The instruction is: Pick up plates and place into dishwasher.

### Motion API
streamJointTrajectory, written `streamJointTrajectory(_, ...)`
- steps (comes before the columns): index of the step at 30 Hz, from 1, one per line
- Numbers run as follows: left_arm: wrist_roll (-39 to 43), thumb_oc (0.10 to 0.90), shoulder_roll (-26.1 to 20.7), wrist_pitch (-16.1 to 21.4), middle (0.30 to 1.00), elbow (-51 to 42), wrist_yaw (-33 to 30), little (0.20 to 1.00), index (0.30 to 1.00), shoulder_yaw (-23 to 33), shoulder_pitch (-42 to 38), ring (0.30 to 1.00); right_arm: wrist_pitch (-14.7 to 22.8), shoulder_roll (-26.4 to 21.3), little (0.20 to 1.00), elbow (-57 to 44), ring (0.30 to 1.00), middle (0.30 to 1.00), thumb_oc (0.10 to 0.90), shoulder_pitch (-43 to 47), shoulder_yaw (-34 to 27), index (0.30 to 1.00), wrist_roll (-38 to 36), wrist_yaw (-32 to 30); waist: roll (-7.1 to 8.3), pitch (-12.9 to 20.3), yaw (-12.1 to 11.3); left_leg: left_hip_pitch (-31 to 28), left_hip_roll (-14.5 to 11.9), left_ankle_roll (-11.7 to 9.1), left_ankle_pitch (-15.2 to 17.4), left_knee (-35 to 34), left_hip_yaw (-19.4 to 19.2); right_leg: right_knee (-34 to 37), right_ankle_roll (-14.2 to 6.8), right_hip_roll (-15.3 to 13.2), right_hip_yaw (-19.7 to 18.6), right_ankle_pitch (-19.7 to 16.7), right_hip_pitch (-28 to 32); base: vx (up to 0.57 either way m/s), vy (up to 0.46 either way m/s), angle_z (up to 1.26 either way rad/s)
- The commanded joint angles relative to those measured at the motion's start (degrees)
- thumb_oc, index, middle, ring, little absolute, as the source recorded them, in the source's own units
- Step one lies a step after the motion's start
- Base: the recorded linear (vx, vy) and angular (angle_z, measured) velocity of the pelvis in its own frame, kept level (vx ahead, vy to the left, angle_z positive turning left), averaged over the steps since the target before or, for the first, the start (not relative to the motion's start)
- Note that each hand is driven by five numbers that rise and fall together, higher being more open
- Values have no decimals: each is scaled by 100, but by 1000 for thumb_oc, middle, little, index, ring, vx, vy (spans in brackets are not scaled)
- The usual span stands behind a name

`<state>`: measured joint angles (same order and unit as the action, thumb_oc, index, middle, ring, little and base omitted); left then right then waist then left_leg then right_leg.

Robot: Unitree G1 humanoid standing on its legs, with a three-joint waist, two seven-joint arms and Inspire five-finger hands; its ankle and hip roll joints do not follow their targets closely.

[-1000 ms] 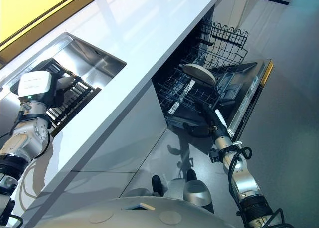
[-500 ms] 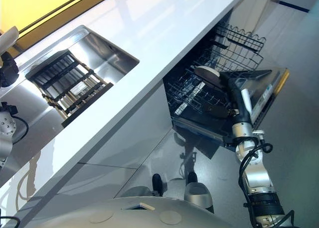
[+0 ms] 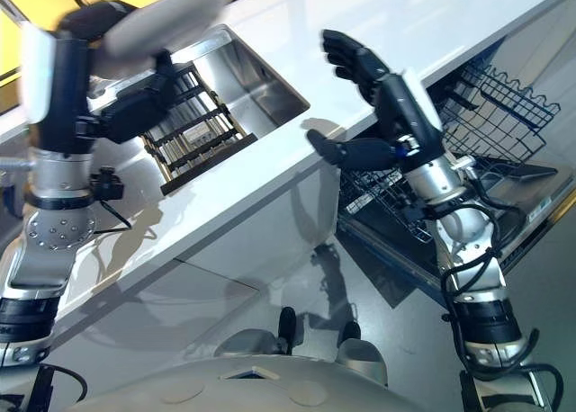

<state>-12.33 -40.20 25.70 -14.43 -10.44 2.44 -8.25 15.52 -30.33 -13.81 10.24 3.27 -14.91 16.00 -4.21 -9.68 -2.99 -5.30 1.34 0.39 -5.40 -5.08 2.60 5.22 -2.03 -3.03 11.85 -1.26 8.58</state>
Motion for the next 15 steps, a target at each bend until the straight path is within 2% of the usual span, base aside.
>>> streamJointTrajectory(1,1298,100,57,415,300,84,868,200,300,-241,-903,300,607,-96,900,-506,900,900,800,813,-26,900,-42,-271,126,599,22,-287,217,8,892,8,-90,-851,-17,308,143,1074,-189,17,-39,9)
streamJointTrajectory(2,1639,100,141,437,300,111,1342,200,300,-416,-1008,300,668,-85,900,-480,900,900,800,946,48,900,-32,-331,126,605,14,-288,215,13,893,8,-86,-840,-16,314,144,1063,-184,-10,-24,6)
streamJointTrajectory(7,2468,100,324,238,300,119,2699,200,300,-1080,-1388,300,784,-13,900,-392,900,900,800,1404,265,900,209,-871,114,607,16,-313,216,25,899,8,-92,-787,-20,331,133,1032,-136,-5,0,1)
streamJointTrajectory(12,2684,100,274,-90,300,157,3181,200,300,-1395,-1635,300,786,-61,900,-385,900,900,800,1500,162,900,553,-1610,83,625,78,-298,216,47,873,8,-145,-721,-28,339,89,945,-145,7,0,2)
streamJointTrajectory(15,2806,100,289,-206,300,107,3443,200,300,-1393,-1596,300,770,-106,900,-411,900,900,800,1399,73,900,700,-1447,72,627,106,-301,222,62,879,8,-158,-696,-36,338,65,928,-140,0,0,0)
